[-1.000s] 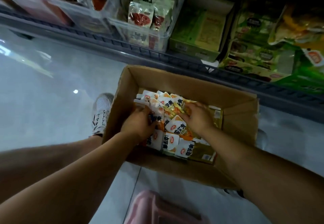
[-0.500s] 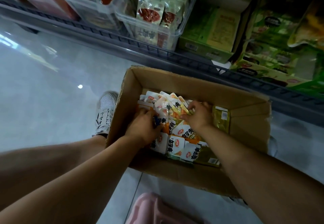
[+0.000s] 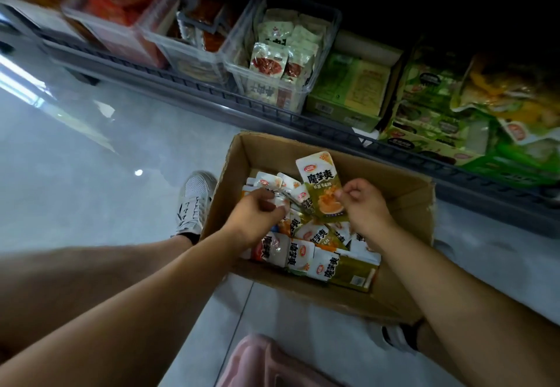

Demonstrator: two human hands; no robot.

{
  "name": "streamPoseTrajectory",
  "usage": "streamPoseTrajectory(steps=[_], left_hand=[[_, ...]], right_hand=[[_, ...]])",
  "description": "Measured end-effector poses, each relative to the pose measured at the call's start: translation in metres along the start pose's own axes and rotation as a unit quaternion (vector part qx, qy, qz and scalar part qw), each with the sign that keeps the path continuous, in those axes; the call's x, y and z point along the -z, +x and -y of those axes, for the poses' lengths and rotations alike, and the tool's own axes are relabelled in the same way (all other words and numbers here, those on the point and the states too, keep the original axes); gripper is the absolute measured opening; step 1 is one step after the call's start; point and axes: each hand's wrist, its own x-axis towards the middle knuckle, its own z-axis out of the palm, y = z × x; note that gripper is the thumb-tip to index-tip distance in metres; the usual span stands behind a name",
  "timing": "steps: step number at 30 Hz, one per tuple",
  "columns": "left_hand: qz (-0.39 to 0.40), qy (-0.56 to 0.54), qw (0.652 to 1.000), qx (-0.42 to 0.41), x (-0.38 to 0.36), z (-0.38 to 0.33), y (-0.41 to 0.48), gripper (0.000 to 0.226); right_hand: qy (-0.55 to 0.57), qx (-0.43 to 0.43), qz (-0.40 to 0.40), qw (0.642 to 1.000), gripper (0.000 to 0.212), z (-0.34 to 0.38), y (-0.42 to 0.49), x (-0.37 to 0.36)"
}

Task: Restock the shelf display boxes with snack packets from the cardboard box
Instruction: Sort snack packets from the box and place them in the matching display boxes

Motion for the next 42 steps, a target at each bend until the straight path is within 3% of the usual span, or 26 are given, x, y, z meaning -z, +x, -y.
streamPoseTrajectory(steps=[3, 5, 7, 9, 11, 13, 17, 22, 25, 27, 30, 33, 38, 40, 42], left_hand=[[0.027, -0.077, 0.997, 0.012, -0.002, -0.013, -0.016, 0.06], [0.065, -0.166, 0.984, 0.014, -0.004, -0.02, -0.024, 0.062], [0.095, -0.247, 0.964, -0.005, -0.005, -0.028, -0.035, 0.038], [0.087, -0.276, 0.957, -0.033, 0.002, -0.036, -0.046, 0.024], [0.049, -0.277, 0.958, -0.056, 0.016, -0.037, -0.054, 0.024], [-0.004, -0.266, 0.961, -0.07, 0.034, -0.03, -0.06, 0.022], [-0.095, -0.297, 0.948, -0.06, 0.063, -0.005, -0.06, 0.018], [-0.106, -0.337, 0.935, -0.028, 0.067, 0.014, -0.053, 0.019], [-0.101, -0.361, 0.927, -0.005, 0.062, 0.02, -0.05, 0.02], [-0.1, -0.366, 0.925, 0.002, 0.062, 0.021, -0.047, 0.021], [-0.106, -0.354, 0.929, 0.001, 0.06, 0.016, -0.044, 0.022], [-0.099, -0.344, 0.934, 0.006, 0.054, 0.004, -0.047, 0.018], [-0.048, -0.334, 0.941, -0.016, 0.038, -0.013, -0.059, 0.029], [-0.022, -0.349, 0.936, -0.029, 0.031, -0.016, -0.065, 0.037], [-0.004, -0.358, 0.933, -0.043, 0.026, -0.016, -0.07, 0.04]], right_hand=[[0.061, -0.002, -0.002, 0.998, 0.007, 0.019, -0.021, 0.007], [0.148, -0.03, 0.061, 0.987, 0.006, 0.029, -0.034, 0.005], [0.218, -0.052, 0.145, 0.964, 0.004, 0.039, -0.047, 0.002], [0.215, -0.046, 0.167, 0.961, 0.006, 0.041, -0.049, -0.001], [0.141, -0.024, 0.125, 0.982, 0.009, 0.037, -0.042, -0.004], [-0.01, 0.01, 0.074, 0.997, 0.006, 0.024, -0.03, -0.009], [-0.187, 0.052, 0.069, 0.979, 0.014, -0.007, -0.002, -0.034], [-0.222, 0.065, 0.063, 0.971, 0.035, -0.023, 0.028, -0.068], [-0.238, 0.063, 0.066, 0.967, 0.033, -0.029, 0.042, -0.077], [-0.205, 0.038, 0.057, 0.976, 0.028, -0.026, 0.045, -0.074], [-0.052, -0.03, 0.041, 0.997, 0.011, -0.01, 0.036, -0.061], [0.027, -0.043, 0.061, 0.997, 0.011, 0.018, 0.011, -0.042], [0.268, -0.059, 0.119, 0.954, 0.02, 0.064, -0.04, -0.024], [0.285, -0.043, 0.165, 0.943, 0.023, 0.074, -0.056, -0.022], [0.182, 0.004, 0.179, 0.967, 0.021, 0.08, -0.069, -0.026]])
